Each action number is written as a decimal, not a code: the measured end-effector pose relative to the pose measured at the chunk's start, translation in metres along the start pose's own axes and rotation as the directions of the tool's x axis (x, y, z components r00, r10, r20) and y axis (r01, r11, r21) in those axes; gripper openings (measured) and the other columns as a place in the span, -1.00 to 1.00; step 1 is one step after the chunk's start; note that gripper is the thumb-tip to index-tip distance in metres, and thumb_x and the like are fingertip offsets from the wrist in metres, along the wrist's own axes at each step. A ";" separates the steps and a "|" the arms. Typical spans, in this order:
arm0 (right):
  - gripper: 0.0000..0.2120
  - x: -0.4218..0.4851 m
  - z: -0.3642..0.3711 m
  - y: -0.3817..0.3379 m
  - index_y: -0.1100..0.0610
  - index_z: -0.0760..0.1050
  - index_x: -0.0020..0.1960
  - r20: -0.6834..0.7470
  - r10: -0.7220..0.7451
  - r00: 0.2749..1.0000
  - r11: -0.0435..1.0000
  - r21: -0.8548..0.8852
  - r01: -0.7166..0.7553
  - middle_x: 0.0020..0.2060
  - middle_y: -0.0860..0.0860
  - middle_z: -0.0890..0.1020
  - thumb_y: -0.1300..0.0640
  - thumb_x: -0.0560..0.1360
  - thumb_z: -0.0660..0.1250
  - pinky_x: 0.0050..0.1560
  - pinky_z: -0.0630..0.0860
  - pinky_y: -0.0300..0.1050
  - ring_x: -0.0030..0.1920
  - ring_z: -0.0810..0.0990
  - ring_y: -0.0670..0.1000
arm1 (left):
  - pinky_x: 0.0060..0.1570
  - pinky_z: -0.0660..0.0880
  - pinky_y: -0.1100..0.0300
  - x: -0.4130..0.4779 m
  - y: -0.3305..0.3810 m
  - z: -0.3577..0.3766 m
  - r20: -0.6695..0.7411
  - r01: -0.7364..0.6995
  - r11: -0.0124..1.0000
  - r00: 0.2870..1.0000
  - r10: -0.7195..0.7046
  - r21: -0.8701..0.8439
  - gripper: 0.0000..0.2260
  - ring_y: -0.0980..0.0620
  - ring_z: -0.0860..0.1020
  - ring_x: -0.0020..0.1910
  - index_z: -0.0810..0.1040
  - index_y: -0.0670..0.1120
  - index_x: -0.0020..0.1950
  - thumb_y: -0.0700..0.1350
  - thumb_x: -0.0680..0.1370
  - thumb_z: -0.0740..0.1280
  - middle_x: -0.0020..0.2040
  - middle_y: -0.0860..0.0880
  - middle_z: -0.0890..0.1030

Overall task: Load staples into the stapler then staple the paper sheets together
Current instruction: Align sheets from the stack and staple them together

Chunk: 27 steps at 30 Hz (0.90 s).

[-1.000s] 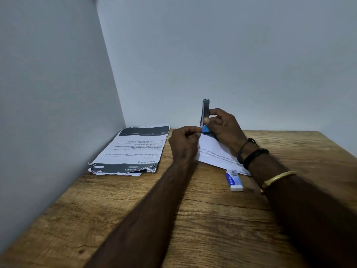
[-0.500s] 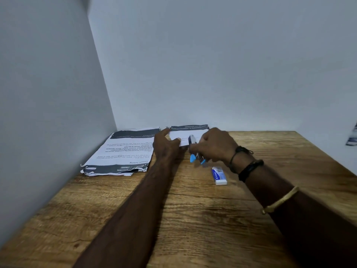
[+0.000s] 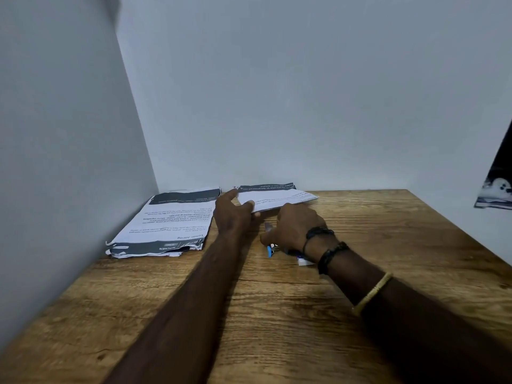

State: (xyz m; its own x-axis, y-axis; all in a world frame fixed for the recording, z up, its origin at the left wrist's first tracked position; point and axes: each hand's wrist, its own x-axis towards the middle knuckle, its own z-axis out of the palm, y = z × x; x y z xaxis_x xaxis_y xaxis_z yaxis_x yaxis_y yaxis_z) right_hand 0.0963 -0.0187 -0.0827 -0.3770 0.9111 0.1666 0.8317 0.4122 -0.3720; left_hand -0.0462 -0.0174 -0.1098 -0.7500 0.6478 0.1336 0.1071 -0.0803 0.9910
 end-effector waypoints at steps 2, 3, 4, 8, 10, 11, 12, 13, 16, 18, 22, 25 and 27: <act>-0.59 0.002 -0.004 0.005 0.11 0.53 -0.28 0.015 0.015 1.000 0.997 0.077 -0.016 -0.32 0.00 0.63 -0.24 0.23 0.48 -0.36 0.42 -0.20 -0.24 0.63 0.06 | 0.15 0.62 -0.12 -0.002 0.002 0.000 0.020 0.023 0.998 1.000 -0.022 -0.054 -0.49 -0.21 0.63 0.19 0.52 -0.17 0.38 -0.33 0.43 0.48 0.33 -0.19 0.56; -0.59 0.003 -0.008 0.007 0.13 0.58 -0.26 -0.015 0.027 1.000 0.990 0.136 -0.025 -0.32 0.01 0.66 -0.23 0.24 0.46 -0.34 0.47 -0.18 -0.23 0.64 0.06 | 0.16 0.61 -0.13 -0.003 0.003 0.000 0.029 0.037 0.996 0.999 -0.035 -0.077 -0.49 -0.22 0.63 0.20 0.51 -0.18 0.38 -0.35 0.44 0.47 0.33 -0.20 0.56; -0.61 0.005 -0.011 0.012 0.14 0.61 -0.26 -0.069 0.051 0.996 0.978 0.205 -0.036 -0.32 0.02 0.68 -0.21 0.25 0.44 -0.31 0.52 -0.16 -0.22 0.65 0.07 | 0.17 0.61 -0.12 -0.004 0.004 0.001 0.039 0.051 0.995 0.998 -0.047 -0.089 -0.50 -0.22 0.63 0.20 0.50 -0.19 0.39 -0.36 0.46 0.46 0.33 -0.21 0.55; -0.84 0.008 -0.020 0.033 -0.01 0.62 -0.04 -0.273 0.178 0.946 0.921 0.384 -0.062 -0.03 0.01 0.65 0.16 0.41 0.37 -0.20 0.48 -0.15 -0.03 0.62 0.13 | -0.15 0.69 0.06 -0.012 0.010 0.006 0.104 0.121 0.976 0.989 -0.104 -0.182 -0.52 -0.18 0.68 0.02 0.48 -0.21 0.42 -0.38 0.50 0.42 0.28 -0.21 0.54; -0.59 0.007 -0.019 0.043 -0.09 0.61 0.20 -0.324 0.133 0.936 0.931 0.364 -0.007 0.18 0.07 0.55 0.26 0.43 0.35 0.08 0.54 -0.08 0.11 0.61 0.17 | -0.29 0.67 0.14 -0.016 0.014 0.012 0.131 0.180 0.951 0.980 -0.151 -0.253 -0.55 -0.16 0.69 -0.10 0.49 -0.20 0.39 -0.39 0.51 0.41 0.24 -0.23 0.55; -0.54 0.007 -0.018 0.047 -0.08 0.60 0.26 -0.356 0.109 0.928 0.934 0.357 0.027 0.25 0.07 0.50 0.29 0.44 0.34 0.17 0.53 -0.06 0.16 0.60 0.17 | -0.25 0.67 0.12 -0.017 0.015 0.015 0.142 0.205 0.940 0.975 -0.171 -0.274 -0.56 -0.16 0.68 -0.09 0.50 -0.20 0.38 -0.39 0.51 0.41 0.24 -0.24 0.55; -0.55 0.008 -0.019 0.050 -0.05 0.61 0.27 -0.386 0.096 0.917 0.931 0.361 0.055 0.29 0.06 0.47 0.30 0.45 0.34 0.20 0.51 -0.07 0.19 0.59 0.17 | -0.18 0.67 0.09 -0.018 0.015 0.019 0.158 0.221 0.934 0.970 -0.182 -0.279 -0.56 -0.17 0.67 -0.05 0.50 -0.21 0.37 -0.39 0.51 0.41 0.25 -0.24 0.54; -0.59 0.009 -0.021 0.052 -0.02 0.64 0.24 -0.417 0.095 0.904 0.930 0.361 0.069 0.33 0.06 0.45 0.30 0.47 0.34 0.21 0.50 -0.09 0.22 0.58 0.17 | -0.12 0.67 0.07 -0.019 0.016 0.023 0.176 0.232 0.933 0.966 -0.188 -0.277 -0.57 -0.17 0.66 -0.02 0.51 -0.21 0.37 -0.39 0.50 0.42 0.26 -0.24 0.54; -0.78 0.013 -0.028 0.065 0.04 0.70 0.05 -0.479 0.129 0.868 0.941 0.335 0.045 0.43 0.06 0.40 0.27 0.49 0.38 0.15 0.46 -0.15 0.23 0.58 0.15 | -0.17 0.66 0.14 -0.020 0.017 0.035 0.207 0.239 0.939 0.960 -0.190 -0.247 -0.59 -0.10 0.67 -0.10 0.55 -0.21 0.34 -0.37 0.50 0.44 0.14 -0.16 0.58; -0.87 0.015 -0.033 0.076 0.07 0.70 -0.06 -0.493 0.134 0.860 0.943 0.331 0.043 0.30 0.06 0.54 0.25 0.49 0.42 0.06 0.44 -0.18 0.18 0.61 0.12 | -0.23 0.66 0.18 -0.022 0.019 0.045 0.197 0.207 0.951 0.967 -0.162 -0.232 -0.61 -0.06 0.67 -0.16 0.56 -0.23 0.31 -0.36 0.49 0.45 0.09 -0.15 0.59; -0.90 0.017 -0.041 0.104 0.08 0.71 -0.09 -0.493 0.186 0.850 0.940 0.342 -0.008 0.01 0.06 0.70 0.21 0.49 0.41 0.05 0.53 -0.10 0.10 0.63 0.12 | 0.08 0.66 -0.05 -0.036 0.024 0.075 0.215 0.078 0.989 0.975 -0.050 -0.124 -0.62 -0.15 0.69 -0.01 0.58 -0.19 0.25 -0.23 0.46 0.54 0.25 -0.26 0.59; -0.89 0.020 -0.048 0.125 0.07 0.71 -0.07 -0.506 0.272 0.819 0.931 0.354 -0.090 0.03 0.07 0.70 0.20 0.49 0.41 0.06 0.52 -0.10 0.11 0.63 0.13 | 0.29 0.53 -0.11 -0.053 0.030 0.105 0.233 -0.128 0.990 0.966 0.113 0.051 -0.60 -0.17 0.56 0.31 0.62 -0.15 0.22 -0.13 0.42 0.58 0.43 -0.20 0.47; -0.87 0.022 -0.051 0.138 0.08 0.72 -0.07 -0.517 0.315 0.796 0.923 0.361 -0.130 0.02 0.08 0.71 0.22 0.48 0.40 0.04 0.52 -0.11 0.10 0.64 0.15 | 0.33 0.49 -0.03 -0.063 0.032 0.124 0.299 -0.244 0.957 0.935 0.190 0.155 -0.64 -0.12 0.53 0.36 0.64 -0.14 0.20 -0.13 0.42 0.55 0.43 -0.15 0.49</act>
State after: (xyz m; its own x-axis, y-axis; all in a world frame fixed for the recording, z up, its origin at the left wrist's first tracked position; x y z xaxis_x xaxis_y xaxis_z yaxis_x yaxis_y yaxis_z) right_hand 0.2235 0.0585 -0.0836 0.1724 0.8557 0.4878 0.6696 0.2614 -0.6952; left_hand 0.0853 0.0330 -0.0880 -0.4858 0.8172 0.3102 0.3865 -0.1174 0.9148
